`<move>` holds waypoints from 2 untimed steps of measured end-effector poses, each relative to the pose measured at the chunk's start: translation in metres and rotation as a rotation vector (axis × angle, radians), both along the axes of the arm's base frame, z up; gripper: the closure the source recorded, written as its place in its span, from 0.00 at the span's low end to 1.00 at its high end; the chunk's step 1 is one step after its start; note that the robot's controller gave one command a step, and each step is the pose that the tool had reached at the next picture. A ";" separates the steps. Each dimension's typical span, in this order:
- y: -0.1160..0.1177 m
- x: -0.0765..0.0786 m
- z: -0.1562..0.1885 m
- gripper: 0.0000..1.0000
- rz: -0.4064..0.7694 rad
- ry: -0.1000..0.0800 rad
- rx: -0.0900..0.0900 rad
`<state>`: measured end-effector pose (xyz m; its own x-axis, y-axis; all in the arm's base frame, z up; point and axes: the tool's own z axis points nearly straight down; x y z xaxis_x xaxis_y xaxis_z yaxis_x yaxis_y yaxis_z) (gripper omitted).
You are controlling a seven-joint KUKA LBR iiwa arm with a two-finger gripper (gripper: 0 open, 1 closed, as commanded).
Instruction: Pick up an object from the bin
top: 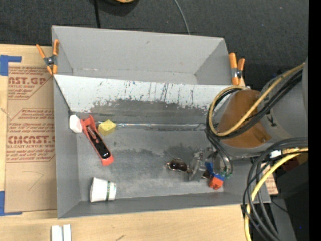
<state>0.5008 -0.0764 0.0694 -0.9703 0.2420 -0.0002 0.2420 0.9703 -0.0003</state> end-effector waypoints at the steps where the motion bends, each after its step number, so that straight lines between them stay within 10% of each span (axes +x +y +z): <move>1: 0.003 -0.001 0.007 1.00 0.012 0.000 0.000; 2: 0.004 -0.006 0.018 1.00 0.024 0.000 0.000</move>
Offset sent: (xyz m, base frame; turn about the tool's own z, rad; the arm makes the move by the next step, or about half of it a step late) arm -0.0066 0.0049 0.0212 -0.0280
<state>0.4952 -0.0720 0.0874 -0.9758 0.2187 0.0000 0.2187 0.9758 -0.0009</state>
